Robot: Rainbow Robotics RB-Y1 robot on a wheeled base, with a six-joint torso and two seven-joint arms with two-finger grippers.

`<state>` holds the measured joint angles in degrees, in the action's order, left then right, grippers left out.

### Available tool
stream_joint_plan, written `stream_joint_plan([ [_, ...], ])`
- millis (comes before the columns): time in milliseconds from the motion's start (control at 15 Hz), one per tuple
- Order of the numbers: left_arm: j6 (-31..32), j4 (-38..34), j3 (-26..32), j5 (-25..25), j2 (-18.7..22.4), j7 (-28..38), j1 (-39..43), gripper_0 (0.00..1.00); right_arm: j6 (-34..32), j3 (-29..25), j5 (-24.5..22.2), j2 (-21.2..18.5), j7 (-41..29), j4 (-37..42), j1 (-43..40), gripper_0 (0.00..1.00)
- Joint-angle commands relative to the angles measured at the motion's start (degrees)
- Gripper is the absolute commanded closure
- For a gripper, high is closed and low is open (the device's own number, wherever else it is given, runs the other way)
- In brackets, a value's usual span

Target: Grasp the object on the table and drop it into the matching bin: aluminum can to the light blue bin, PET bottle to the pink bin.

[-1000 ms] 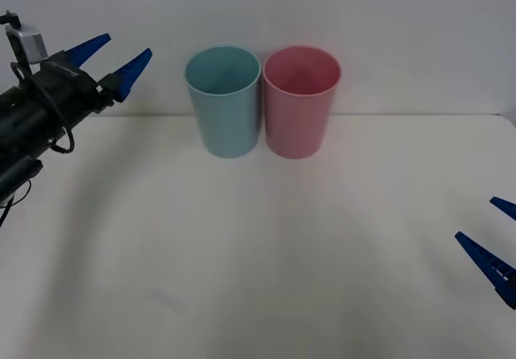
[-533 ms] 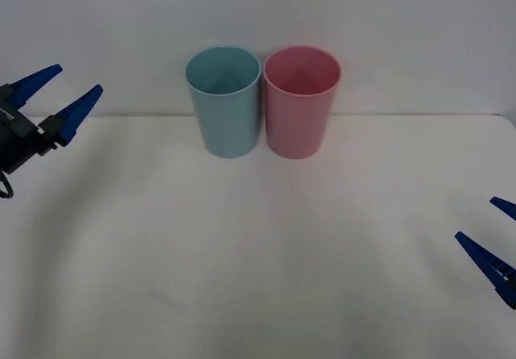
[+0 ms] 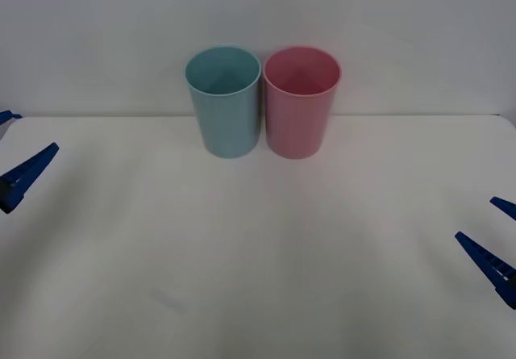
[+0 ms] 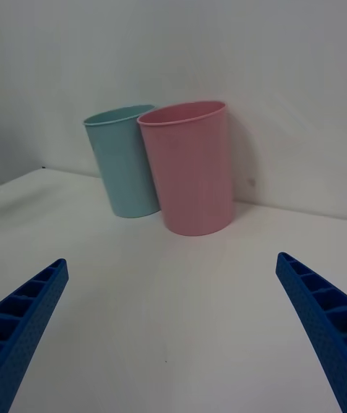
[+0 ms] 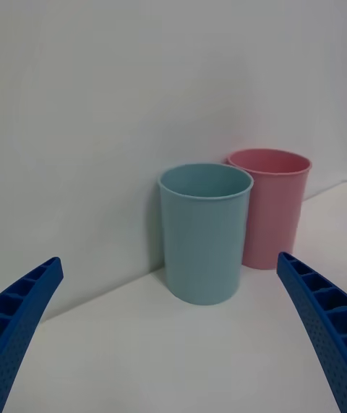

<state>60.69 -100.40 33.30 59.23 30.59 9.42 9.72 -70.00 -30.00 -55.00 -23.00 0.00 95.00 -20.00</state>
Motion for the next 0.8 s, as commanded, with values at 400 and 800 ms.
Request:
stream_joint_plan([
  [400,4.4,-0.1,3.7,-6.7,0.1,-4.6,10.8,0.00,0.0,0.0,0.0,0.0,0.0,0.0,0.0,0.00],
  [800,4.4,-0.1,2.6,-8.4,0.1,-4.6,13.0,0.00,0.0,0.0,0.0,0.0,0.0,0.0,0.0,0.00],
])
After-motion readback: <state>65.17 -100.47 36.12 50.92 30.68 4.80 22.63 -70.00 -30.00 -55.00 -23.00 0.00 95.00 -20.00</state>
